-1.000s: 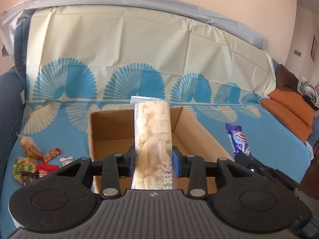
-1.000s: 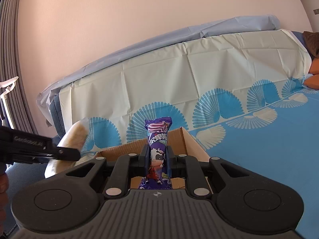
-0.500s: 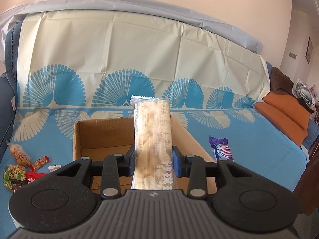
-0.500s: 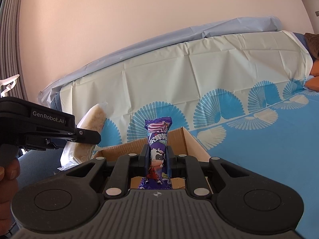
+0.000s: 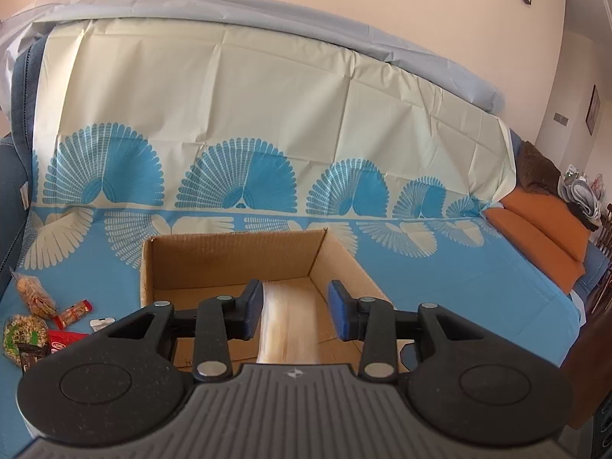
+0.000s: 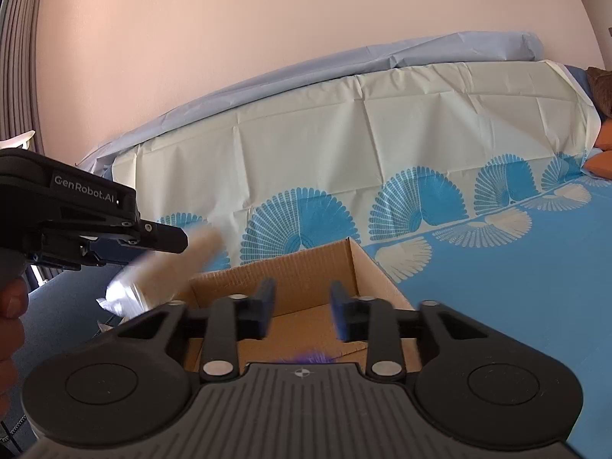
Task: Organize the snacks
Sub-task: 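Open the right tool to drop the candy bar while the left tool drops the cracker pack into the box, then move both open tools back to the snack pile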
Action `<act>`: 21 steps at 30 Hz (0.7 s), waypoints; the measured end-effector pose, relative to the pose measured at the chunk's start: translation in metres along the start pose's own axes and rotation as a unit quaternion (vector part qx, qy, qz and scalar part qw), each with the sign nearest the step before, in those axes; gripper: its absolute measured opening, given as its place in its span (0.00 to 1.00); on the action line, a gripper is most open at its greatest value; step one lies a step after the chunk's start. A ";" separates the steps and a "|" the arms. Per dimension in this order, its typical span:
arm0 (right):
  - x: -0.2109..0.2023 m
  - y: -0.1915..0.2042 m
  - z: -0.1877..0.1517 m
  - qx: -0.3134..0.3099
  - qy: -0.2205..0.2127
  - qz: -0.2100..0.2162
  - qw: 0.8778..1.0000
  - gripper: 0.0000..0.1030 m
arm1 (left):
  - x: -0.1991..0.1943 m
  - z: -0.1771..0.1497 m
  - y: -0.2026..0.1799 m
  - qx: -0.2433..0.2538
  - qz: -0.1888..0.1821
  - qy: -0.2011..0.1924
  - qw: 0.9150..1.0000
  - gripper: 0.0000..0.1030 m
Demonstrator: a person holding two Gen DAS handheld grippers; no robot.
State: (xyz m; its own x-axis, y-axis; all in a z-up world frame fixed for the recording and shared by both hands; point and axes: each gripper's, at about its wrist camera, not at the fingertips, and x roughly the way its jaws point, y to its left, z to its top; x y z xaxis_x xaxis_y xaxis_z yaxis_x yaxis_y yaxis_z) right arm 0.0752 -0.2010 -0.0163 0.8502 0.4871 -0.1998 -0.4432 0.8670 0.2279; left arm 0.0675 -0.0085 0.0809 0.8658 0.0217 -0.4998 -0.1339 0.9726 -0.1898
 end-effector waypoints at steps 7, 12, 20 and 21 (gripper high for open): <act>0.001 -0.002 -0.001 0.002 0.003 -0.005 1.000 0.40 | -0.009 -0.008 0.001 0.009 0.015 -0.009 1.000 0.50; 0.001 0.001 -0.002 -0.005 0.007 -0.008 1.000 0.41 | -0.026 -0.020 0.016 0.010 0.039 -0.044 0.998 0.61; -0.001 0.003 -0.002 -0.004 0.012 -0.014 1.000 0.46 | -0.063 -0.059 0.089 0.055 0.091 -0.050 0.993 0.61; -0.001 0.004 -0.002 -0.006 0.013 -0.016 1.000 0.47 | -0.067 -0.065 0.102 0.064 0.101 -0.041 0.992 0.61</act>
State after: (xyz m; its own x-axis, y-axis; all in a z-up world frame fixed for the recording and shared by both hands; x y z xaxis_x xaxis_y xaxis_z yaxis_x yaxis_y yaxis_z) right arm 0.0716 -0.1979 -0.0170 0.8561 0.4623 -0.2310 -0.4204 0.8829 0.2091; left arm -0.0355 0.0744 0.0399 0.8642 0.2334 -0.4456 -0.2515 0.9677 0.0191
